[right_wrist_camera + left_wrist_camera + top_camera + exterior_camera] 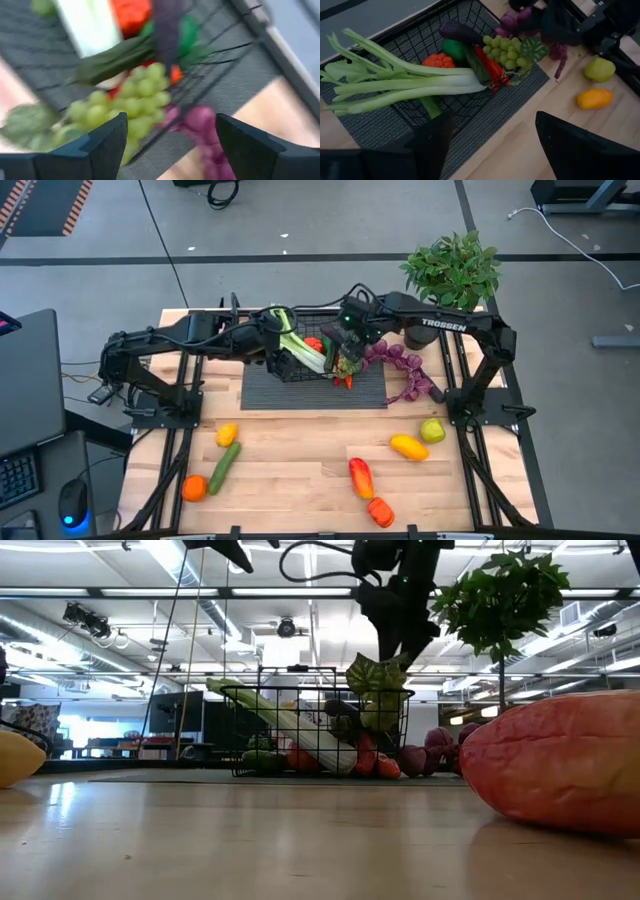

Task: Build produce basket
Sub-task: Adjust the wire basket

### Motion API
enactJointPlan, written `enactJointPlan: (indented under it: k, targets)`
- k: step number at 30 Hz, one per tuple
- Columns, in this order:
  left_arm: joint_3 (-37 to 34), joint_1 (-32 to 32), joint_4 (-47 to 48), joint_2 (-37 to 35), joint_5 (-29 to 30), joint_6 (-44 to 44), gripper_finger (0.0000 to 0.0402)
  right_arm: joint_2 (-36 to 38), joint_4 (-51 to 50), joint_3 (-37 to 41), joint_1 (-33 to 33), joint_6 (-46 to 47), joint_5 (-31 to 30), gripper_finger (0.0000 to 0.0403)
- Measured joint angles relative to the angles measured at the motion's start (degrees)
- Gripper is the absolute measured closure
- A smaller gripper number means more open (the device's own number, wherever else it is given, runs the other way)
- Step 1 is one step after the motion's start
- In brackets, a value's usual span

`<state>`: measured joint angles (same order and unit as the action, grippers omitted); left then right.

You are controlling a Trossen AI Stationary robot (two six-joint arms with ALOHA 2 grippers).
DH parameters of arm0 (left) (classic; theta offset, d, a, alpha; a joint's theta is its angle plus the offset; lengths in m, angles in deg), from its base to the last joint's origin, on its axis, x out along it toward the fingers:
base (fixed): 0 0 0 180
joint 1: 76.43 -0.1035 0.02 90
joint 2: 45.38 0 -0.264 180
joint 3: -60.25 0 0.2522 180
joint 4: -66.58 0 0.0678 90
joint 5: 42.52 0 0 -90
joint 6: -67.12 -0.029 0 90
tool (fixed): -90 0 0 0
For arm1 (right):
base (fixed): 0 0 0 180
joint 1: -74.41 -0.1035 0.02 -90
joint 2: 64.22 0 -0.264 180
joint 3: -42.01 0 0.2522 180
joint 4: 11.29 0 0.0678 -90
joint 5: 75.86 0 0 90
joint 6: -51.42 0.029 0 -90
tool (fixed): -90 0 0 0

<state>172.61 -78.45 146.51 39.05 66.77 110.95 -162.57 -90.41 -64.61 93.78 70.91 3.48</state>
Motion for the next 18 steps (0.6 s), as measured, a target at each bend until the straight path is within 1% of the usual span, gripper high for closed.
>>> enactJointPlan:
  k: [3,6,12,16,18]
  targets:
    - [0.0,0.0,0.0,0.0,0.0,-0.2,0.0111,0.0,0.1,0.0,1.9,0.7,-3.0,0.0105]
    - [0.0,0.0,0.1,0.0,0.0,-0.2,0.0111,-0.4,0.5,0.0,4.4,2.8,-3.0,0.011]
    - [0.0,0.0,0.1,0.0,0.0,0.2,0.0111,-2.2,1.3,0.1,8.2,4.5,1.7,0.0117]
    - [0.0,0.0,0.3,0.0,0.0,0.5,0.0111,-3.3,2.0,0.1,8.9,4.4,3.1,0.0119]
    - [0.0,0.0,0.3,0.0,0.0,0.6,0.0111,-3.9,2.4,0.1,9.1,4.5,4.9,0.012]
